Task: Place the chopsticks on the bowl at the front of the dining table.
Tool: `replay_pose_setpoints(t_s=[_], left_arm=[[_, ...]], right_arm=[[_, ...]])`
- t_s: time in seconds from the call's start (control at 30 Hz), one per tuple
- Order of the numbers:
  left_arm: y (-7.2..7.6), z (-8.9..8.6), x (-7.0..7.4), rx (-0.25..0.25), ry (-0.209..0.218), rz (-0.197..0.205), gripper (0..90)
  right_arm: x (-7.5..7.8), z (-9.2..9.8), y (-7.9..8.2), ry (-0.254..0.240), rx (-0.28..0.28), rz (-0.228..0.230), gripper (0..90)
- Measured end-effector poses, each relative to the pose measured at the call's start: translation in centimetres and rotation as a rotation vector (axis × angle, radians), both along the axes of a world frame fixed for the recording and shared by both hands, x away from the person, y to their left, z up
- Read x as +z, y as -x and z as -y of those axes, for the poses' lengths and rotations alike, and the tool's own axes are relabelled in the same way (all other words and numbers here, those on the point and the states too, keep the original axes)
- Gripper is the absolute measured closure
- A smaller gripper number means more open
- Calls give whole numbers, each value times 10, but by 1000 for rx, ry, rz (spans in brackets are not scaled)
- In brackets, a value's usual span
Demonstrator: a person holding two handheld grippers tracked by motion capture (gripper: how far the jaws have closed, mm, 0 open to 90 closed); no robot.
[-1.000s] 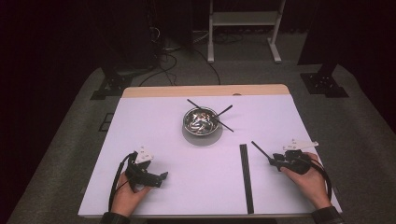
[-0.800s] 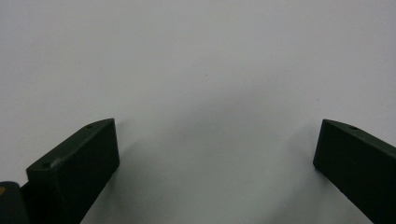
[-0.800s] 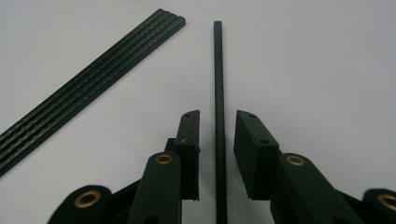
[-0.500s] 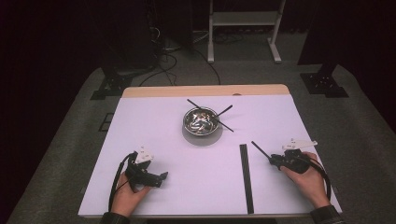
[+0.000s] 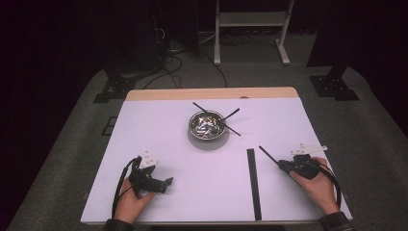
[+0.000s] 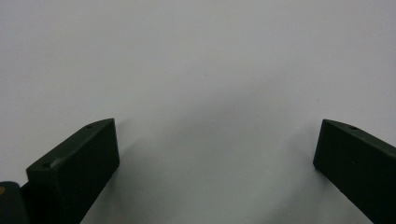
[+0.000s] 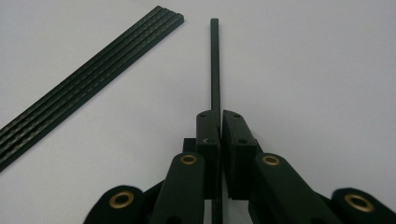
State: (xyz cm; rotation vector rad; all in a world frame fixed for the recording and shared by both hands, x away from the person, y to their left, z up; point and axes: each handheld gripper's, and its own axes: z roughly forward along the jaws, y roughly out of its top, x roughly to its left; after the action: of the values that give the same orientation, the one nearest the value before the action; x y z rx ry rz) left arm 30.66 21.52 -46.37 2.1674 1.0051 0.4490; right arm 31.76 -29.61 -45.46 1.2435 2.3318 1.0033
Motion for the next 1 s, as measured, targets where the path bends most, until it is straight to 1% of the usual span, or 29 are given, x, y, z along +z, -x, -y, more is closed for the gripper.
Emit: replay_pose_setpoints(t_s=[0.27, 0.47, 0.63, 1.0], left_arm=[[0, 0, 0, 0, 0, 0, 0], [0, 0, 0, 0, 0, 0, 0], [0, 0, 0, 0, 0, 0, 0], [0, 0, 0, 0, 0, 0, 0]], right_arm=[[-1, 2, -1, -21, 1, -6, 857], [1, 2, 0, -31, 5, 3, 857], [4, 4, 0, -44, -1, 7, 857], [13, 2, 1, -60, 13, 29, 857]])
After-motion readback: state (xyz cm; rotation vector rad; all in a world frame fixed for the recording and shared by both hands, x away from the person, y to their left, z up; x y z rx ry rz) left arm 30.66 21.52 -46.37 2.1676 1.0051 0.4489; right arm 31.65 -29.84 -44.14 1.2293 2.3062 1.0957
